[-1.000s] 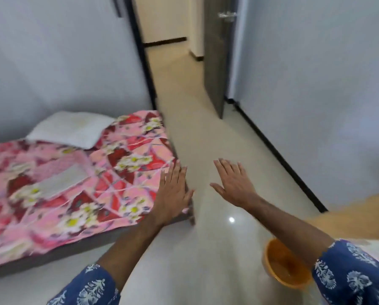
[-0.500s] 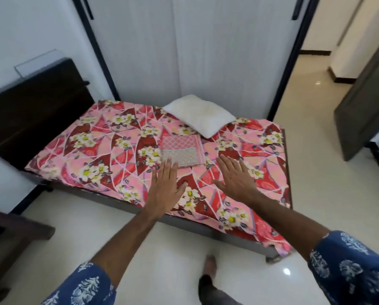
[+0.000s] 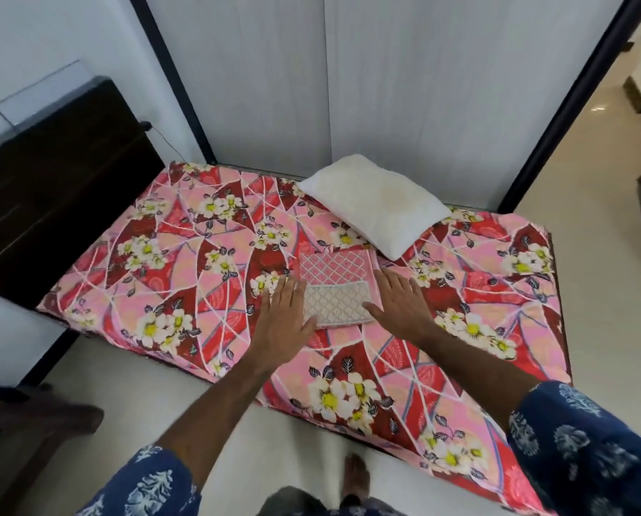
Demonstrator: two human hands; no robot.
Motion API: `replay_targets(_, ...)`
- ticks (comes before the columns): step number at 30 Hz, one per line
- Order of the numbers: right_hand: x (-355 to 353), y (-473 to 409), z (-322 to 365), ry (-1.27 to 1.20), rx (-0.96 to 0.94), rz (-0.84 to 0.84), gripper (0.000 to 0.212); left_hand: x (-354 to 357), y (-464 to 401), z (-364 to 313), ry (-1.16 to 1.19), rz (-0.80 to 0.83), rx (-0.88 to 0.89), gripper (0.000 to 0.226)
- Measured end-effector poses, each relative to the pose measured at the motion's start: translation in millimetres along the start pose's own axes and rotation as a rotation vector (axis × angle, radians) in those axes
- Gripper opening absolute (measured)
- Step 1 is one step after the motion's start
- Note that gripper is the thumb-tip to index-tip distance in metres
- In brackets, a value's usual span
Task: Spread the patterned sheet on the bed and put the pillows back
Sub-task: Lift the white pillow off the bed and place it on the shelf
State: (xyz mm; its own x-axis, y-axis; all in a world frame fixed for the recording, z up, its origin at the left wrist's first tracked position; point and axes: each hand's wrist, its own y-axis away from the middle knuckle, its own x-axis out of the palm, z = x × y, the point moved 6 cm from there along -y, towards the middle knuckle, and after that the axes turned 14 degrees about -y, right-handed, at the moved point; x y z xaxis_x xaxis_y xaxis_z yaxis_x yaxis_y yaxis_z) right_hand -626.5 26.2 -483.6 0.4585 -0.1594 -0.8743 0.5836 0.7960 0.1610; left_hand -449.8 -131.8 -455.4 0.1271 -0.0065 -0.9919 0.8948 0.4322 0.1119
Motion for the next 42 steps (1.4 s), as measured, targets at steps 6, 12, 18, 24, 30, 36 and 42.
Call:
replay_targets(6, 3.1, -68.8, -33.6, -0.037, 0.154, -0.005, 0.078, 31.5, -97.3, 22.6, -0.005, 0.05, 0.097, 0.072)
replay_targets(12, 18.4, -132.1, -79.4, -0.22, 0.405, -0.056, 0.075, 79.1, -205.8, 29.1, 0.052, 0.141, 0.213, 0.073)
replay_targets(18, 56.0, -193.0, -125.9, -0.32, 0.504, -0.027, 0.075, 150.1, -289.7, 24.6, 0.09, 0.255, 0.248, 0.074)
replay_targets(24, 123.1, -257.1, -204.0, -0.685, 0.662, -0.128, 0.091, 237.4, -339.5, 5.5, -0.028, 0.213, 0.261, 0.08)
replay_targets(30, 185.7, -298.4, -253.9, -1.245, 0.733, -0.367, 0.057, 326.7, -345.1, -3.9, -0.117, 0.112, 0.264, 0.083)
replay_targets(36, 190.9, -335.1, -280.8, -1.73, 0.748, -0.42, 0.068, 347.9, -345.1, -7.9, -0.135, 0.053, 0.258, 0.079)
replay_targets(42, 155.9, -337.1, -277.5, -1.801, 0.663, -0.739, 0.046, 337.4, -351.7, -6.7, -0.094, 0.111, 0.231, 0.078)
